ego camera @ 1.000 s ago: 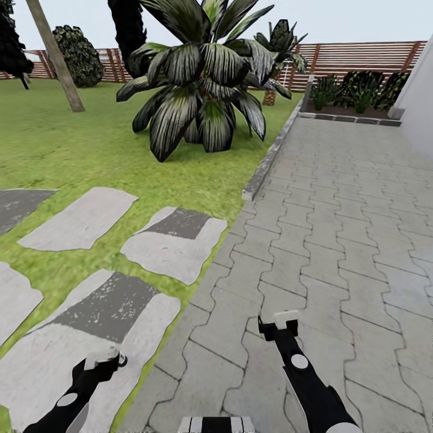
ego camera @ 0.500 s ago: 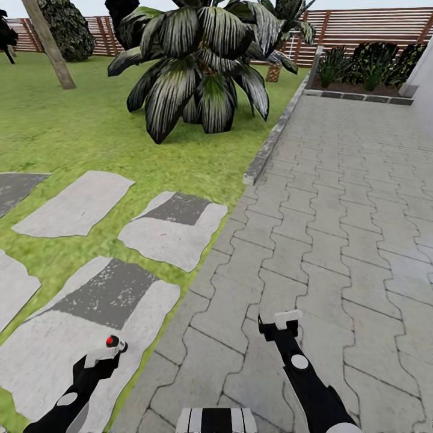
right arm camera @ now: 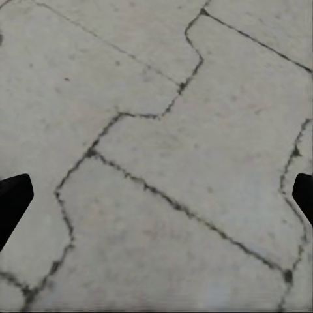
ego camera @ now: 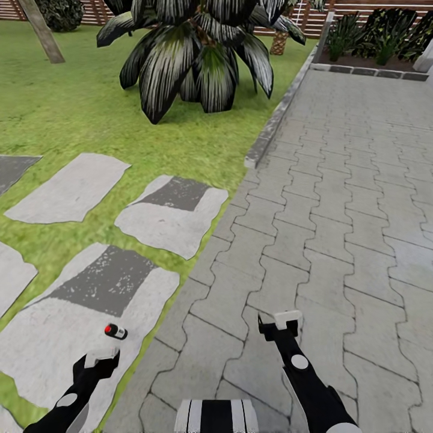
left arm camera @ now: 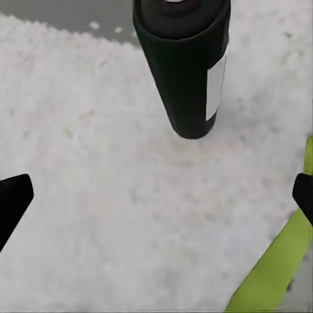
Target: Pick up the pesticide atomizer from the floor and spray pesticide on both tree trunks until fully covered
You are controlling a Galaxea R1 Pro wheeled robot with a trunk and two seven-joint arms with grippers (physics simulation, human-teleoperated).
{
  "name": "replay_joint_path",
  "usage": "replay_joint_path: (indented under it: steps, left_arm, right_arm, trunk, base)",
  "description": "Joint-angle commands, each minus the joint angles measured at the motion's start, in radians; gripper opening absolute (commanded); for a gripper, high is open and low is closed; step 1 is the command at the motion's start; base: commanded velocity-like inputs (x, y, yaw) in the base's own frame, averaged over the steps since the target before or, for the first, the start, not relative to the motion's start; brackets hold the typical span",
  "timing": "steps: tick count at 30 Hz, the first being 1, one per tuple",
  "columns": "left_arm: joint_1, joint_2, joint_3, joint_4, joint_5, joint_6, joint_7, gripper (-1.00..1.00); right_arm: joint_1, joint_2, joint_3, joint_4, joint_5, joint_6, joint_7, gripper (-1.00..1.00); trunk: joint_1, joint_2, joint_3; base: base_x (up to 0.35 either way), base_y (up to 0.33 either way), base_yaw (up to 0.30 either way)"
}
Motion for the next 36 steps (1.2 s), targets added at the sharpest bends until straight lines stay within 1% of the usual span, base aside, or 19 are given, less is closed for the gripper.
replay_joint_path:
  steps: [1, 12, 13, 14, 16, 17, 18, 21, 26, 31, 36]
  left_arm:
    - [-0.001, 0.000, -0.001, 0.001, 0.002, -0.007, -0.001, 1.00]
    - [-0.001, -0.001, -0.002, 0.001, 0.001, -0.008, 0.000, 1.00]
    - [0.005, 0.004, 0.004, -0.005, 0.007, -0.007, -0.006, 1.00]
    - [0.005, -0.002, 0.006, -0.010, 0.008, -0.008, -0.011, 1.00]
    - [0.005, -0.011, 0.006, -0.010, 0.008, -0.009, -0.023, 1.00]
    - [0.005, -0.013, 0.006, -0.010, 0.008, -0.009, -0.028, 1.00]
    - [0.005, -0.014, 0.006, -0.010, 0.008, -0.009, -0.023, 1.00]
    - [0.006, -0.018, 0.007, -0.023, 0.009, -0.009, -0.006, 1.00]
    - [0.006, -0.020, 0.008, -0.049, 0.009, -0.008, 0.022, 1.00]
    - [0.006, -0.019, 0.010, -0.053, 0.010, -0.011, 0.043, 1.00]
    - [0.006, -0.020, 0.010, -0.045, 0.012, -0.039, 0.050, 1.00]
  right_arm:
    - [-0.001, 0.000, 0.000, 0.001, 0.010, -0.002, -0.006, 1.00]
    - [-0.001, 0.001, 0.000, 0.026, 0.012, -0.004, -0.007, 1.00]
    - [-0.002, -0.005, -0.006, 0.029, 0.015, -0.009, -0.001, 1.00]
    - [-0.002, -0.007, -0.012, 0.032, 0.017, -0.015, 0.004, 1.00]
    - [-0.002, 0.001, -0.023, 0.032, 0.017, -0.013, 0.016, 1.00]
    - [-0.002, 0.007, -0.018, 0.033, 0.017, -0.009, 0.021, 1.00]
    - [-0.002, 0.013, -0.012, 0.033, 0.017, -0.005, 0.027, 1.00]
    - [-0.002, 0.025, 0.005, 0.034, 0.016, 0.004, 0.010, 1.00]
    - [-0.002, 0.027, 0.011, 0.032, 0.015, 0.008, -0.018, 1.00]
    - [-0.002, 0.027, 0.012, 0.030, 0.015, 0.007, -0.021, 1.00]
    - [-0.002, 0.026, 0.012, 0.033, 0.015, 0.004, -0.021, 1.00]
  trunk:
    - [0.000, 0.000, -0.002]
    - [0.000, 0.000, -0.004]
    - [0.000, 0.000, -0.004]
    - [0.000, 0.000, -0.004]
    - [0.000, 0.000, -0.004]
    - [0.000, 0.000, -0.004]
    - [0.000, 0.000, -0.004]
    - [0.000, 0.000, -0.004]
    - [0.000, 0.000, -0.004]
    - [0.000, 0.000, -0.004]
    - [0.000, 0.000, -0.004]
  base:
    - [0.000, 0.000, 0.000]
    - [0.077, 0.000, 0.000]
    - [0.000, 0.000, 0.000]
    - [0.000, 0.000, 0.000]
    - [0.000, 0.000, 0.000]
    - [0.000, 0.000, 0.000]
    - [0.000, 0.000, 0.000]
    - [0.000, 0.000, 0.000]
    - [0.000, 0.000, 0.000]
    - [0.000, 0.000, 0.000]
    - [0.000, 0.000, 0.000]
